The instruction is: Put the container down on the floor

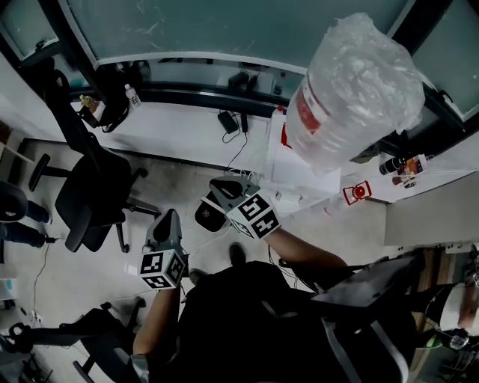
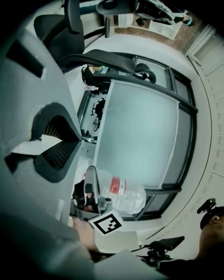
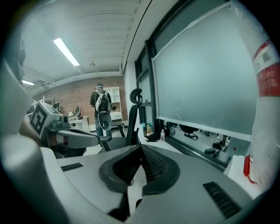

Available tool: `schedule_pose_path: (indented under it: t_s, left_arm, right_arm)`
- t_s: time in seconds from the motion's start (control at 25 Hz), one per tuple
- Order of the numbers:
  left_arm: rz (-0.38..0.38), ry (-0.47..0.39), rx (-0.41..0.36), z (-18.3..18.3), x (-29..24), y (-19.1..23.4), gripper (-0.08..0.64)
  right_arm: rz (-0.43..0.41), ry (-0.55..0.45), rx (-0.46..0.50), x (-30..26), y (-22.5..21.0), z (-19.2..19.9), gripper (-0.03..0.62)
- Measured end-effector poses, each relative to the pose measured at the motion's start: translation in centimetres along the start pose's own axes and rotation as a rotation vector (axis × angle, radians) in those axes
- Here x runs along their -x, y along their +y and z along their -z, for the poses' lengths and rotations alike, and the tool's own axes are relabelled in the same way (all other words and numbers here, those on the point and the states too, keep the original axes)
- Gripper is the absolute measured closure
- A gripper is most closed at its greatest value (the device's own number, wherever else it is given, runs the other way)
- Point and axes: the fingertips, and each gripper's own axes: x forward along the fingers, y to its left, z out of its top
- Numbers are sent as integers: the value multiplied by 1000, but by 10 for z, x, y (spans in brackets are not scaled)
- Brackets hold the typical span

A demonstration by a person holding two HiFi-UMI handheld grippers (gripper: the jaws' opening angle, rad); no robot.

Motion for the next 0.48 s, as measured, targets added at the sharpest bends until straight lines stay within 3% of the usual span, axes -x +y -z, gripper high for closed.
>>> schedule_pose_path:
  t_s: [0.2, 0.48]
  left_arm:
    - [12, -71, -11, -37, 25, 7, 549]
    - [67, -137, -4, -63, 49, 12, 549]
  right_arm:
    - [14, -72, -9, 7, 18, -41, 581]
    - [14, -129, -35, 16, 43, -69, 583]
